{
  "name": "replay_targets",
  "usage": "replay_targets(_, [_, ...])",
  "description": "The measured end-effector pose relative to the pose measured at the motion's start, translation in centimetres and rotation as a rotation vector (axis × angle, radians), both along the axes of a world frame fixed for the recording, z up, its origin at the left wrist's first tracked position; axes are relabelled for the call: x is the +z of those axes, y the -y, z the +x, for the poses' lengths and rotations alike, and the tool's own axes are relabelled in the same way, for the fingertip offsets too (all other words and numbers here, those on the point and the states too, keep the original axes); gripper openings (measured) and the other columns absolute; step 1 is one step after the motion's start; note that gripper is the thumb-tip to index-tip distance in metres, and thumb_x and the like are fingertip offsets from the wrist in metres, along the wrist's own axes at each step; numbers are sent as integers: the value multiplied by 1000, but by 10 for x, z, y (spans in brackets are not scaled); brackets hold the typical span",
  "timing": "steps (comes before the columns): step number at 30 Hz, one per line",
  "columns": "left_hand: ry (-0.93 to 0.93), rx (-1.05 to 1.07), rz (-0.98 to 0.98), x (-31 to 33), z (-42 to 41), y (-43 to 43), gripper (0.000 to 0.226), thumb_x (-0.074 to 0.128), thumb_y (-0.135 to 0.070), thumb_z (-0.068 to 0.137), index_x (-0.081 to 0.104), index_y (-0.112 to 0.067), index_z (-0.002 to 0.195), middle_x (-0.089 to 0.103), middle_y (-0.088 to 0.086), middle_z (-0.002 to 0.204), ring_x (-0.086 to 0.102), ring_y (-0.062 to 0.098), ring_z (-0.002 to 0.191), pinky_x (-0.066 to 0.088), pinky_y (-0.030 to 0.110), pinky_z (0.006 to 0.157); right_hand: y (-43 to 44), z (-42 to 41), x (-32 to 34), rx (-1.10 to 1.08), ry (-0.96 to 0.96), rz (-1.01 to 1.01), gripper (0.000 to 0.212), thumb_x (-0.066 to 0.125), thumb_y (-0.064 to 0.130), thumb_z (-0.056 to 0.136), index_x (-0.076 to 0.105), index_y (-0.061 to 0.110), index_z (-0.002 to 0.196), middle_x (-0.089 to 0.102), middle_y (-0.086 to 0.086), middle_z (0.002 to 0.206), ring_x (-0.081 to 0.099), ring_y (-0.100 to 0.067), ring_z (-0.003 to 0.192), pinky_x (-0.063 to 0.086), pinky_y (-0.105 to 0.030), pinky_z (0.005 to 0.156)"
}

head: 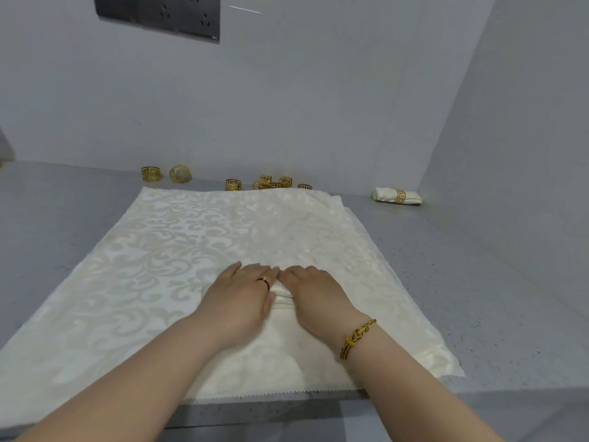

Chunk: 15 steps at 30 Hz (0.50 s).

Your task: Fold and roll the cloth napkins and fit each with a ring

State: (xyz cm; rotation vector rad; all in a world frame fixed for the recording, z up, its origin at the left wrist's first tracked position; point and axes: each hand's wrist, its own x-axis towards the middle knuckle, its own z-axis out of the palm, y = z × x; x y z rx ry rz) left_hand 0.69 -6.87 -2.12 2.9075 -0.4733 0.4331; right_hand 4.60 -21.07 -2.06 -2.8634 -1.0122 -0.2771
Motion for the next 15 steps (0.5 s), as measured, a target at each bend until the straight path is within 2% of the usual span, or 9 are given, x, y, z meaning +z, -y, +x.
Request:
replay_targets(2, [2, -11, 24, -6, -2, 1, 76, -5, -40, 74, 7, -22, 146, 15, -12, 152, 17, 4, 137, 7, 19, 110, 4, 1, 0, 28, -121, 55, 60, 34, -3, 86, 25, 16, 142, 25, -4, 150, 28, -22, 133, 20, -26, 108])
replay_targets(4, [37, 30, 26, -10, -4, -2, 71, 7, -38, 77, 21, -17, 144, 29, -7, 148, 32, 6, 132, 19, 17, 107, 9, -1, -1, 82, -79, 109, 57, 30, 2, 87, 25, 14, 142, 16, -2, 153, 16, -14, 140, 9, -22, 114])
replay_targets(5, [58, 47, 52, -8, -6, -3, 67, 16, -38, 79, 41, -14, 136, 46, -5, 137, 48, 7, 121, 32, 16, 101, 10, -3, -2, 96, 9, 150, 55, 28, 6, 84, 33, 10, 139, 24, -6, 151, 21, -13, 139, 11, -24, 115])
replay_targets(6, [62, 48, 40, -10, -7, -4, 59, 24, -37, 78, 60, -15, 119, 63, -6, 118, 61, 5, 102, 43, 15, 88, 10, -6, -1, 95, 85, 213, 53, 29, 10, 80, 47, 5, 130, 40, -10, 143, 35, -15, 133, 20, -33, 113])
replay_targets(7, [90, 36, 41, -14, -5, -5, 51, 30, -36, 75, 71, -18, 101, 71, -9, 96, 66, 1, 84, 49, 14, 76, 11, -8, -4, 120, 133, 246, 49, 33, 14, 76, 60, 5, 116, 56, -11, 128, 52, -18, 120, 35, -42, 104])
replay_targets(9, [125, 23, 74, -21, -2, -5, 39, 42, -35, 71, 75, -20, 85, 72, -11, 79, 67, -1, 71, 52, 15, 68, 13, -8, -12, 181, 244, 188, 32, 50, 18, 71, 71, 9, 94, 71, -6, 102, 68, -19, 93, 51, -45, 81])
replay_targets(10, [151, 13, 85, -24, 0, -5, 35, 48, -36, 68, 75, -20, 83, 72, -11, 77, 67, -1, 70, 52, 15, 68, 14, -8, -14, 204, 289, 150, 28, 62, 18, 65, 72, 11, 90, 73, -3, 96, 69, -18, 87, 54, -42, 75])
replay_targets(12, [164, 10, 115, -23, 1, -4, 31, 53, -35, 63, 75, -21, 79, 71, -13, 74, 67, -2, 68, 52, 17, 67, 14, -6, -15, 239, 313, 128, 36, 83, 13, 50, 74, 13, 85, 74, 0, 88, 70, -16, 81, 55, -35, 71])
replay_targets(15, [212, -20, 52, -26, 3, -9, 26, 74, -31, 50, 75, -26, 76, 72, -14, 75, 68, 2, 64, 53, 18, 62, 12, -2, -14, 250, 346, 137, 47, 90, 11, 34, 74, 16, 77, 74, 4, 78, 70, -12, 70, 54, -24, 65])
